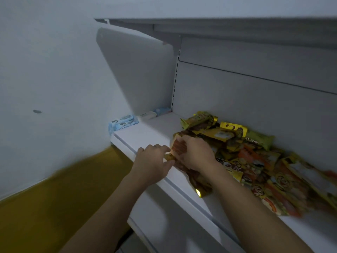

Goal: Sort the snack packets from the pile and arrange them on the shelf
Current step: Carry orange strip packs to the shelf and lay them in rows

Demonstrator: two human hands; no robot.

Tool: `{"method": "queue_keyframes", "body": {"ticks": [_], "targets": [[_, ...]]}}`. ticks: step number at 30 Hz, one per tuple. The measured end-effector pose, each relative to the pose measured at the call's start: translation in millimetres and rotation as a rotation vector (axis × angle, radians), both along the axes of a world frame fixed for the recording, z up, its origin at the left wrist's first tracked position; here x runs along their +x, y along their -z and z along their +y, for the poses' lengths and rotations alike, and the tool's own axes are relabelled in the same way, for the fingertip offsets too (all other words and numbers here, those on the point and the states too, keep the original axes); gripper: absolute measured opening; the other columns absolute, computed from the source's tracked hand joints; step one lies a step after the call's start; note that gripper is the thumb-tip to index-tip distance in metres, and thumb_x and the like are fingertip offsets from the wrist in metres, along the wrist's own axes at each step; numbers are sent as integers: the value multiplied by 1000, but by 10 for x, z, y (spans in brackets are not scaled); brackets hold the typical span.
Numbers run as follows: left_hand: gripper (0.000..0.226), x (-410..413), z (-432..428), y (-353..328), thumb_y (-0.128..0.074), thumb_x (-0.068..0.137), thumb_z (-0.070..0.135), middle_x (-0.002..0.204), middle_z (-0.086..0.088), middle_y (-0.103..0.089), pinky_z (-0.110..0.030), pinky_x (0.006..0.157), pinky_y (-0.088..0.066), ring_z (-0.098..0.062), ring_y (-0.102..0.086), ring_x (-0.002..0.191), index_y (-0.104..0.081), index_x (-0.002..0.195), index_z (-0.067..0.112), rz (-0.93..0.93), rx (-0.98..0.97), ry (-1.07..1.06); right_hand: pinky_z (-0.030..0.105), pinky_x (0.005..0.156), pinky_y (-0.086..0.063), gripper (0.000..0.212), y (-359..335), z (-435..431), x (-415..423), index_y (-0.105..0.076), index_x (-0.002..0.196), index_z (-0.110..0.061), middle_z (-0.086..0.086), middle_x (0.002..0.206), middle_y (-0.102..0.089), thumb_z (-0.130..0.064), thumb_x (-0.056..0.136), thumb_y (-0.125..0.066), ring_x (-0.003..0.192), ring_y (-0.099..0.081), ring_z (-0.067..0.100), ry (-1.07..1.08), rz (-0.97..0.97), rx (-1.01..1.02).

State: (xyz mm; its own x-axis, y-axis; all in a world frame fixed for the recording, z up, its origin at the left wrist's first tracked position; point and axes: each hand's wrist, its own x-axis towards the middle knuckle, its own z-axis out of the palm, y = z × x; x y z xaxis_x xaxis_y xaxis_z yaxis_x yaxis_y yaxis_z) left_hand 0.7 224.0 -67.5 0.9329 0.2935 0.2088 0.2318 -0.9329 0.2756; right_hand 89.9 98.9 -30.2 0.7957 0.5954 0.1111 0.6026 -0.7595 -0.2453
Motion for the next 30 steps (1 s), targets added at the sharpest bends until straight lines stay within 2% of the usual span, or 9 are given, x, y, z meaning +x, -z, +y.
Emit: {"method": "queue_keyframes", "body": {"ticks": [7, 11, 13, 16, 18, 21, 24, 28, 30], "targets": [[33, 198, -23, -156, -43, 100, 48, 121, 7, -65, -39, 96, -36, -19, -56, 115, -59, 125, 33, -70, -88, 150, 18, 94, -41, 32, -90, -224, 57, -62, 123, -14, -3, 126, -65, -13, 91, -67, 119, -58, 10, 160, 132, 601], [29, 322, -265, -240, -45, 100, 47, 105, 8, -71, -38, 93, -43, -19, -63, 102, -64, 112, 28, -169, -236, 258, 40, 91, -55, 31, -45, -413, 10, -62, 121, -12, -3, 124, -64, -3, 92, -62, 109, -65, 18, 245, 181, 839], [26, 383, -414, -268, -49, 99, 46, 101, 5, -72, -41, 94, -47, -21, -65, 100, -63, 106, 26, -182, -344, 305, 40, 87, -56, 35, -18, -539, -38, -59, 122, -13, 2, 130, -63, 1, 91, -60, 110, -65, 20, 265, 202, 906], [23, 464, -633, -279, -53, 96, 47, 98, 3, -71, -44, 89, -51, -23, -66, 98, -58, 96, 24, -172, -440, 360, 20, 84, -54, 40, -9, -790, -141, -57, 126, -11, -2, 127, -61, 3, 89, -62, 118, -59, 11, 315, 168, 889], [28, 490, -776, -291, -56, 95, 45, 93, 4, -70, -43, 83, -54, -23, -67, 95, -60, 100, 18, -163, -503, 391, 1, 70, -43, 42, -28, -966, -219, -57, 127, -11, -4, 119, -62, -5, 87, -69, 109, -58, 7, 375, 101, 829], [25, 478, -1011, -341, -60, 94, 41, 85, 8, -63, -37, 80, -53, -22, -66, 96, -58, 104, 17, -154, -572, 413, 8, 65, -41, 45, -61, -1227, -323, -57, 125, -16, -8, 108, -63, -14, 84, -75, 98, -59, 8, 448, 37, 768], [20, 470, -1257, -400, -63, 93, 34, 89, 5, -67, -35, 81, -53, -22, -66, 97, -54, 104, 19, -150, -654, 439, 9, 64, -44, 44, -94, -1475, -429, -56, 120, -19, -13, 96, -62, -12, 82, -76, 83, -58, -3, 484, 55, 796], [17, 480, -1595, -455, -67, 91, 25, 99, -3, -72, -37, 82, -54, -24, -67, 95, -51, 97, 25, -180, -748, 472, 35, 79, -55, 50, -109, -1794, -516, -56, 119, -21, -4, 101, -67, -16, 76, -81, 94, -65, 16, 533, 66, 819], [16, 473, -1786, -464, -68, 91, 23, 98, -2, -71, -37, 81, -54, -24, -66, 93, -52, 94, 26, -184, -790, 476, 34, 73, -55, 51, -108, -1974, -548, -56, 120, -22, -7, 97, -67, -16, 76, -81, 90, -66, 17, 529, 88, 831]]}}
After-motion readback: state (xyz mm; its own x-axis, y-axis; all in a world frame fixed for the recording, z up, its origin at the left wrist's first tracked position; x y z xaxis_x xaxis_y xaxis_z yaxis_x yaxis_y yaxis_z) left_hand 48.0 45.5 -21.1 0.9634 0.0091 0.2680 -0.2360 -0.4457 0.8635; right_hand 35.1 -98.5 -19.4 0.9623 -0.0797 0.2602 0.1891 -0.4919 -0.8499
